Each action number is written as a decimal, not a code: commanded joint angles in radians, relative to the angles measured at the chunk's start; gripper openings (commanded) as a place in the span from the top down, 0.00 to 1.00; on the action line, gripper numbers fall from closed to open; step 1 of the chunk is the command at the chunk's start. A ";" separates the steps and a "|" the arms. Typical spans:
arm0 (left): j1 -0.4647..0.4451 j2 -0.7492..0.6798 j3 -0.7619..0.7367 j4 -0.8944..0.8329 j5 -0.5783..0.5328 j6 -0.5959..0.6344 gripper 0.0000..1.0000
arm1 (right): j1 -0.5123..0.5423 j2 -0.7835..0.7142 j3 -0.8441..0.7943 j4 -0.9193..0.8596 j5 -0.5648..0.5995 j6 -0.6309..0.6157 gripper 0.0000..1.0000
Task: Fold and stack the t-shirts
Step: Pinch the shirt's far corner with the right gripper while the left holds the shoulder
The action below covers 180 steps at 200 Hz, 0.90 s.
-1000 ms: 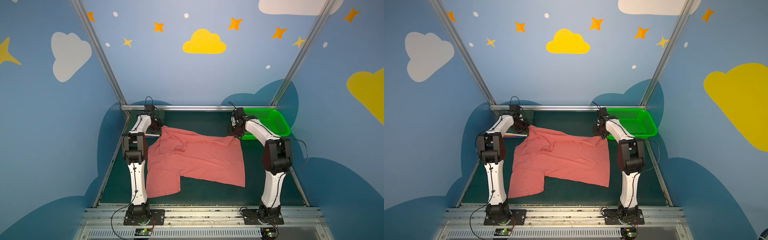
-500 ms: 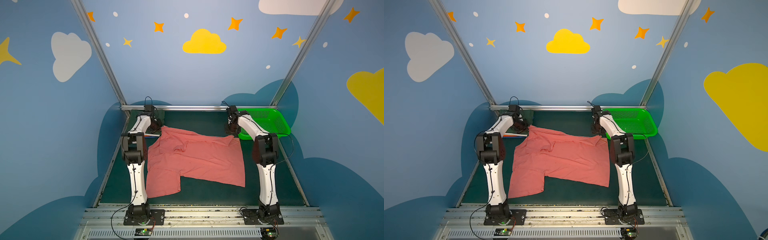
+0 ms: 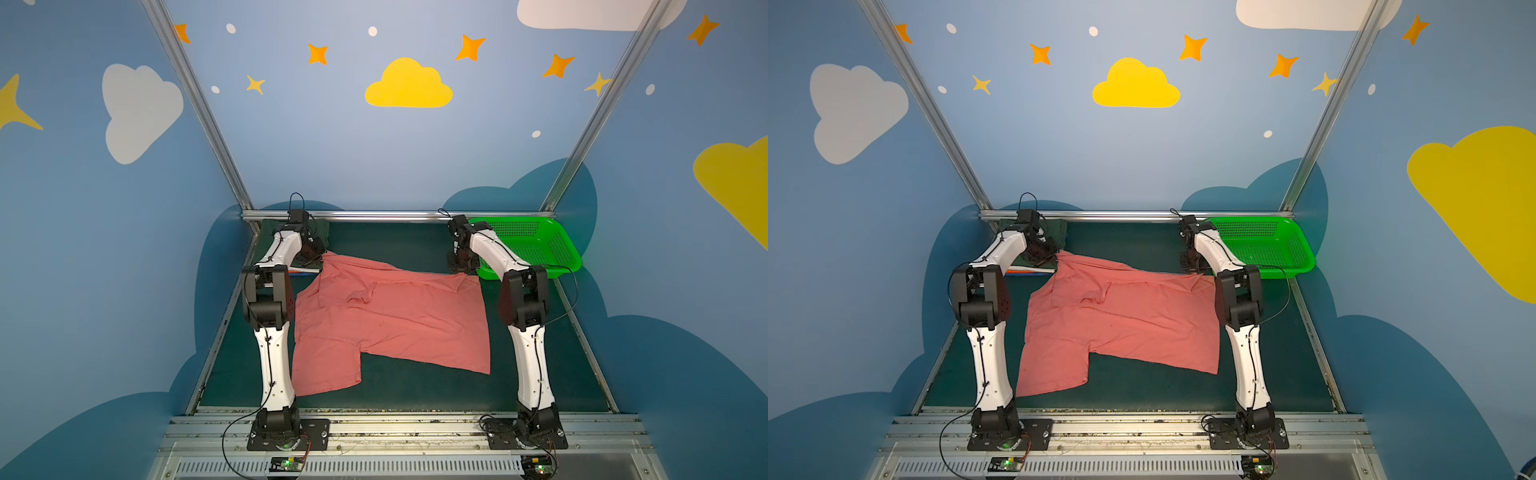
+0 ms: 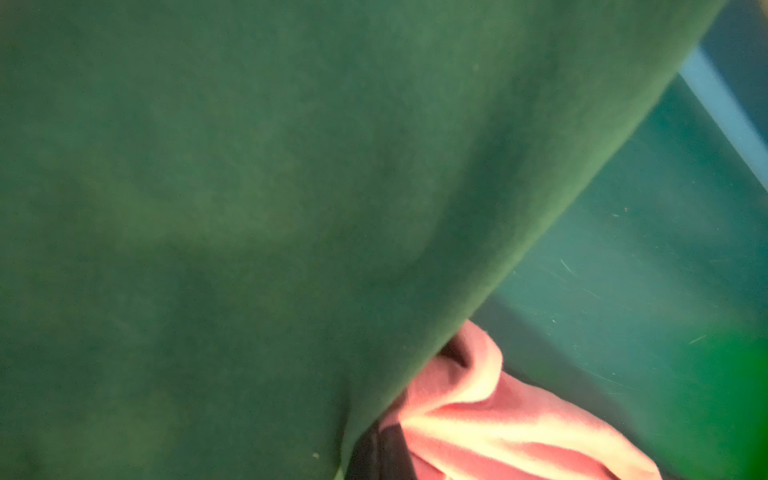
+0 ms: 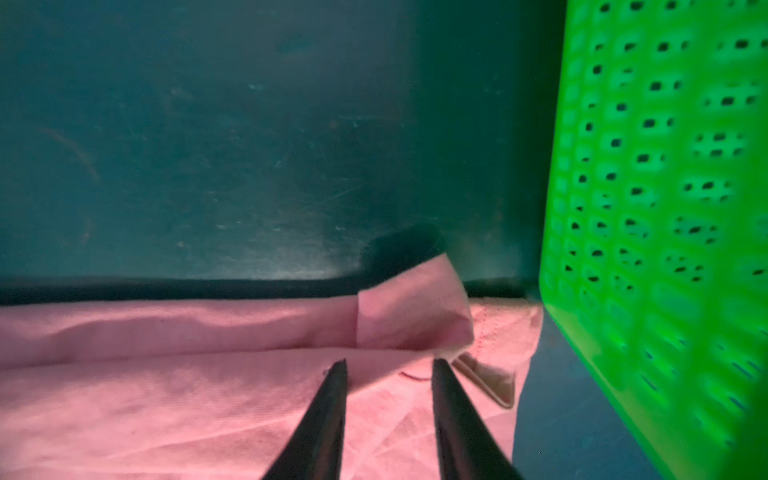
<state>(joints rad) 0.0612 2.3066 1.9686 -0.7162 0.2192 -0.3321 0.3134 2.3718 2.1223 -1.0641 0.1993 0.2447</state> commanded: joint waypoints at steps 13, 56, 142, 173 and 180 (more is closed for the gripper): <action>0.017 -0.046 0.007 -0.024 -0.041 0.018 0.95 | 0.004 -0.004 -0.027 -0.040 0.023 -0.014 0.63; 0.017 -0.046 0.019 -0.032 -0.040 0.019 0.95 | 0.003 0.020 -0.009 -0.049 0.039 -0.018 0.55; 0.018 -0.050 0.018 -0.035 -0.040 0.021 0.95 | 0.000 0.055 0.092 -0.043 0.045 -0.039 0.45; 0.017 -0.050 0.016 -0.035 -0.038 0.022 0.95 | -0.005 0.065 0.102 -0.046 0.022 -0.041 0.47; 0.017 -0.049 0.016 -0.037 -0.039 0.022 0.95 | -0.005 0.067 0.102 -0.049 0.024 -0.043 0.47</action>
<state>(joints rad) 0.0612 2.3058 1.9690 -0.7200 0.2153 -0.3256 0.3130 2.4130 2.2017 -1.0954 0.2268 0.2062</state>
